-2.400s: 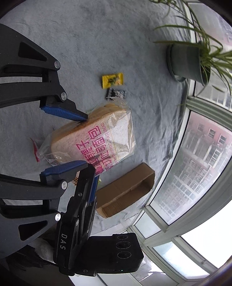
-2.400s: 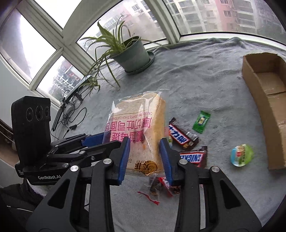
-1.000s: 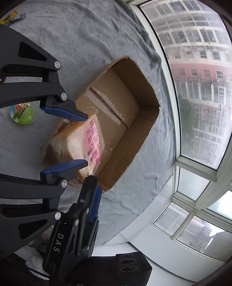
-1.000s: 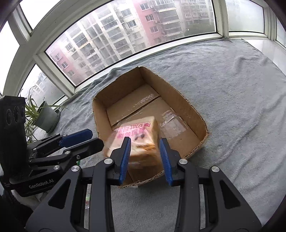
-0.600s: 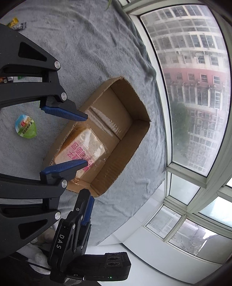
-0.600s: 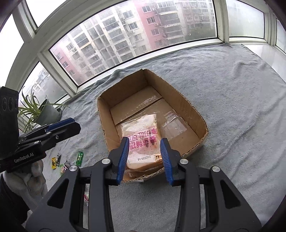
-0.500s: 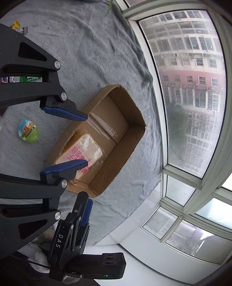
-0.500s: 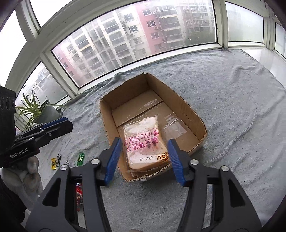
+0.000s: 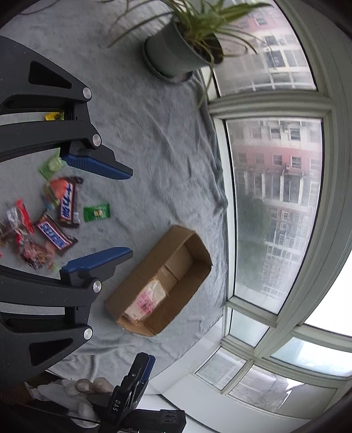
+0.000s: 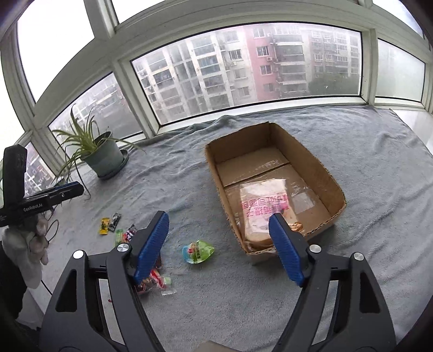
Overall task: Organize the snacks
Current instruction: 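Grasp the green jelly cup with the right gripper while the left grasps the black candy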
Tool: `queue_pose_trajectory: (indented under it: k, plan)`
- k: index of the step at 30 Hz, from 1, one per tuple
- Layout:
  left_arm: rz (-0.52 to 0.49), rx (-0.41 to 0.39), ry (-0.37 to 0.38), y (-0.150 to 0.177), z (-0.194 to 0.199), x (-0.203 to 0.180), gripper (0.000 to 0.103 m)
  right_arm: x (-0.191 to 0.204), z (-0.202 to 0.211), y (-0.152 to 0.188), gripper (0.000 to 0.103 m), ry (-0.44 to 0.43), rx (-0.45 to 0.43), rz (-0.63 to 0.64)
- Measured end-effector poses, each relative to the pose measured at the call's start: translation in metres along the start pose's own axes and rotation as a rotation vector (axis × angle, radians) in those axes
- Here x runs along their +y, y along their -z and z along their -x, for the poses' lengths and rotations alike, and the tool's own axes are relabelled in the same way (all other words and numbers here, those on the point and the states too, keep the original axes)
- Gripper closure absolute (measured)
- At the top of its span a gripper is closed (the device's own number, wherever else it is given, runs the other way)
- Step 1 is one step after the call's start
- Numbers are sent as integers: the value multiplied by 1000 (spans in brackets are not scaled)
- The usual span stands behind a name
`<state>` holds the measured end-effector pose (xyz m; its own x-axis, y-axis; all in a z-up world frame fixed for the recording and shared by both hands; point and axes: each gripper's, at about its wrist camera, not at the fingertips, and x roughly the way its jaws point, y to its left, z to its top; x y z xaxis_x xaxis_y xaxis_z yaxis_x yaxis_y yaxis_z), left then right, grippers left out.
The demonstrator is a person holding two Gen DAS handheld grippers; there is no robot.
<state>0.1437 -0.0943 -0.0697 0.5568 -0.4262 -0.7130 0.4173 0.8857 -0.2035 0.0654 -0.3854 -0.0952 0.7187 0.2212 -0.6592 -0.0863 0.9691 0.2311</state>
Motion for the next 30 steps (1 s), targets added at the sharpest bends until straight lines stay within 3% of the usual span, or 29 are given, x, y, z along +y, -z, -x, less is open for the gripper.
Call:
queue_pose_trajectory:
  k: [10, 14, 21, 30]
  plan:
    - [208, 18, -149, 70, 28, 79, 52, 34, -28, 46, 24, -48, 95, 3]
    - [245, 45, -197, 92, 19, 92, 52, 43, -46, 66, 25, -11, 124, 13]
    - [201, 78, -235, 108, -5, 96, 52, 36, -73, 78, 37, 42, 152, -37]
    - [145, 91, -168, 95, -37, 88, 57, 38, -102, 75, 45, 80, 180, -46]
